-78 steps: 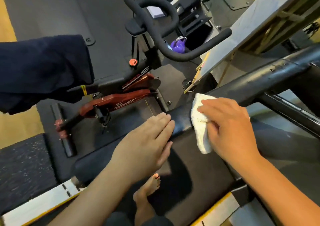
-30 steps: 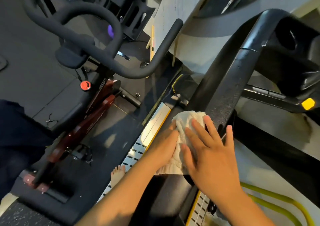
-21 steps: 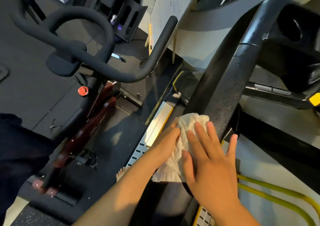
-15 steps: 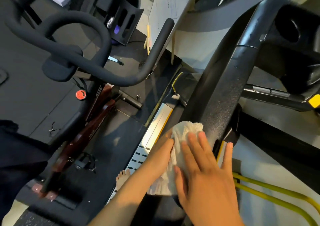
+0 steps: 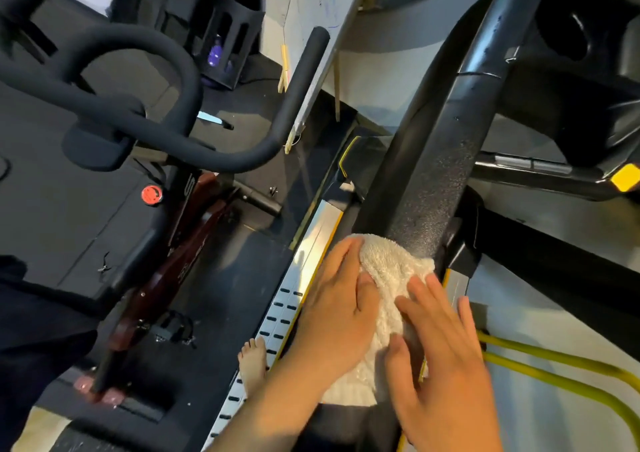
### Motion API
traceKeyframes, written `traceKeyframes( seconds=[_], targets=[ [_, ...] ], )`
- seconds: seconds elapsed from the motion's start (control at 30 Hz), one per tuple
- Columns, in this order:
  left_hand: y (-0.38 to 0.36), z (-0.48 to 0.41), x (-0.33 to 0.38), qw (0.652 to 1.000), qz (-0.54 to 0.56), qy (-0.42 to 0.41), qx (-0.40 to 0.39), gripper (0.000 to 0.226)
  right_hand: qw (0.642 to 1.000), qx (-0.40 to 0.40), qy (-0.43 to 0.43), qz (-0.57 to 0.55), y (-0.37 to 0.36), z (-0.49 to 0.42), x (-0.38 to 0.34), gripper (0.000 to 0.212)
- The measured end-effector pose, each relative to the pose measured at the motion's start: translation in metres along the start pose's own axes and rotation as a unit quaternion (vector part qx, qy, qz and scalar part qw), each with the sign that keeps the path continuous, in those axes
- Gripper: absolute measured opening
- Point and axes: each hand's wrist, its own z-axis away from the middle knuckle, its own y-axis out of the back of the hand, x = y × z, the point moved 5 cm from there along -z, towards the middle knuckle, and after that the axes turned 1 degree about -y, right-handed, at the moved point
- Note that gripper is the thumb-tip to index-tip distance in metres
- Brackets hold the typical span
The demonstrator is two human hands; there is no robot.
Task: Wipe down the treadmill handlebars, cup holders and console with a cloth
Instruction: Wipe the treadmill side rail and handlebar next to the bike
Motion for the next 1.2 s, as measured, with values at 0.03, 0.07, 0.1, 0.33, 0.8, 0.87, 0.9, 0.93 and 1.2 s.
traceKeyframes(
  seconds=[0.03, 0.07, 0.1, 0.33, 0.8, 0.87, 0.9, 0.93, 1.2],
  targets=[
    [-0.002, -0.011, 0.003, 1.000, 0.008, -0.008, -0.006, 0.061, 1.000, 0.009, -0.011, -0.014, 0.000, -0.008, 0.001, 0.044],
    [-0.001, -0.020, 0.004, 1.000, 0.016, -0.014, -0.007, 0.056, 0.999, 0.015, -0.021, -0.024, -0.001, -0.014, 0.001, 0.044],
    [-0.002, -0.026, 0.004, 0.999, 0.031, -0.016, -0.005, 0.053, 0.999, 0.020, -0.029, -0.029, -0.001, -0.015, 0.004, 0.044],
    [-0.002, 0.020, 0.012, 0.990, 0.000, -0.135, 0.036, 0.054, 0.983, 0.063, -0.098, -0.140, -0.001, 0.017, 0.022, 0.032],
    [-0.029, 0.000, 0.046, 0.906, -0.336, -0.252, 0.053, 0.059, 0.860, 0.029, -0.295, -0.414, -0.025, 0.008, 0.048, 0.030],
    [-0.030, -0.011, 0.054, 0.902, -0.350, -0.248, 0.054, 0.060, 0.835, 0.018, -0.272, -0.479, -0.032, 0.004, 0.053, 0.040],
    [-0.032, -0.010, 0.056, 0.903, -0.348, -0.246, 0.053, 0.060, 0.831, 0.008, -0.261, -0.491, -0.037, 0.007, 0.054, 0.044],
    [-0.033, -0.005, 0.056, 0.902, -0.353, -0.241, 0.057, 0.061, 0.832, -0.002, -0.256, -0.493, -0.042, 0.012, 0.055, 0.047],
    [-0.057, 0.032, 0.047, 0.865, -0.443, -0.193, 0.137, 0.064, 0.868, -0.048, -0.174, -0.462, -0.058, 0.010, 0.084, 0.036]
  ],
)
